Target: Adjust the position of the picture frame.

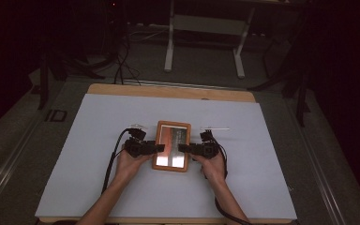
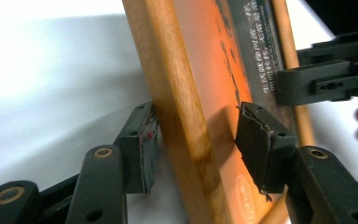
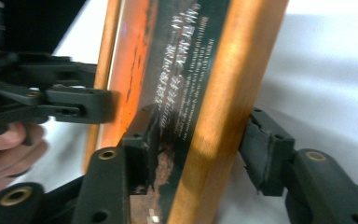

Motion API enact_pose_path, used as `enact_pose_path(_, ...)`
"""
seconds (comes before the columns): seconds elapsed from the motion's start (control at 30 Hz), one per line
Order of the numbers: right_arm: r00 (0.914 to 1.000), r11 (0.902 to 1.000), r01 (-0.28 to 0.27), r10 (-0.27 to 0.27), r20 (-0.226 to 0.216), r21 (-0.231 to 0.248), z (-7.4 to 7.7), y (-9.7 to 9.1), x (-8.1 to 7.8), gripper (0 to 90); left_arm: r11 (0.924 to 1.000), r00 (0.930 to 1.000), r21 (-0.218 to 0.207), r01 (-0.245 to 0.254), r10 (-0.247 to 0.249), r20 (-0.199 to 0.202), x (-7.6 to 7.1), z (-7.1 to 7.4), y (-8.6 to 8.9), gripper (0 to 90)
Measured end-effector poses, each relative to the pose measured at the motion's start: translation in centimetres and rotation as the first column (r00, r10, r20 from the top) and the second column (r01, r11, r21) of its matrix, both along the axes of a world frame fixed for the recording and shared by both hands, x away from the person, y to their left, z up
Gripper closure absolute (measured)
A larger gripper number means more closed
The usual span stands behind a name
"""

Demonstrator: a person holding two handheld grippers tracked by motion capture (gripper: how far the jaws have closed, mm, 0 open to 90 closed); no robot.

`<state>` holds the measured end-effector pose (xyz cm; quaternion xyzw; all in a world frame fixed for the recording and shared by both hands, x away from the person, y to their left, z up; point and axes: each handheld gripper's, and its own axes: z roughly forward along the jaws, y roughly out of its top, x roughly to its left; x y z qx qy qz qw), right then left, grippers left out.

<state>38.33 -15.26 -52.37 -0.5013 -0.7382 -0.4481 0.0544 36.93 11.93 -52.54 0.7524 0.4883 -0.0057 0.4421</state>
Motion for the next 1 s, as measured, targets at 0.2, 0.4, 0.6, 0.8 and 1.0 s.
enact_pose_path(0.2, 0.9993, 0.9998, 0.006, -0.006, -0.036, 0.017, -0.9, -0.2, 0.6, 47.6, 0.9982, 0.9983, -0.043, -0.041, 0.04, -0.043, 0.1, -0.7, 0.2, 48.3)
enact_pose_path(0.4, 0.9996, 0.9998, 0.001, 0.0, -0.027, 0.021, -0.9, 0.2, 0.9, 47.4, 0.996, 0.9959, -0.044, -0.078, 0.075, -0.05, -0.3, -0.7, 0.2, 48.5)
enact_pose_path(0.6, 0.9995, 0.9995, -0.018, 0.019, 0.024, -0.025, -0.7, 0.2, 0.7, 44.7, 0.9959, 0.9962, -0.052, -0.074, 0.071, -0.049, -0.3, -0.7, 0.3, 45.5)
enact_pose_path(0.8, 0.9977, 0.9979, 0.025, -0.021, 0.064, -0.06, -0.3, -1.1, 0.1, 39.5, 0.9954, 0.9969, -0.057, -0.077, 0.076, -0.021, -0.6, -0.1, 1.0, 40.3)
enact_pose_path(1.0, 0.9934, 0.9953, 0.047, -0.038, 0.109, -0.084, 0.6, -2.2, -0.5, 39.1, 0.9952, 0.9958, -0.042, -0.089, 0.089, 0.019, -1.2, 0.8, 1.6, 39.1)
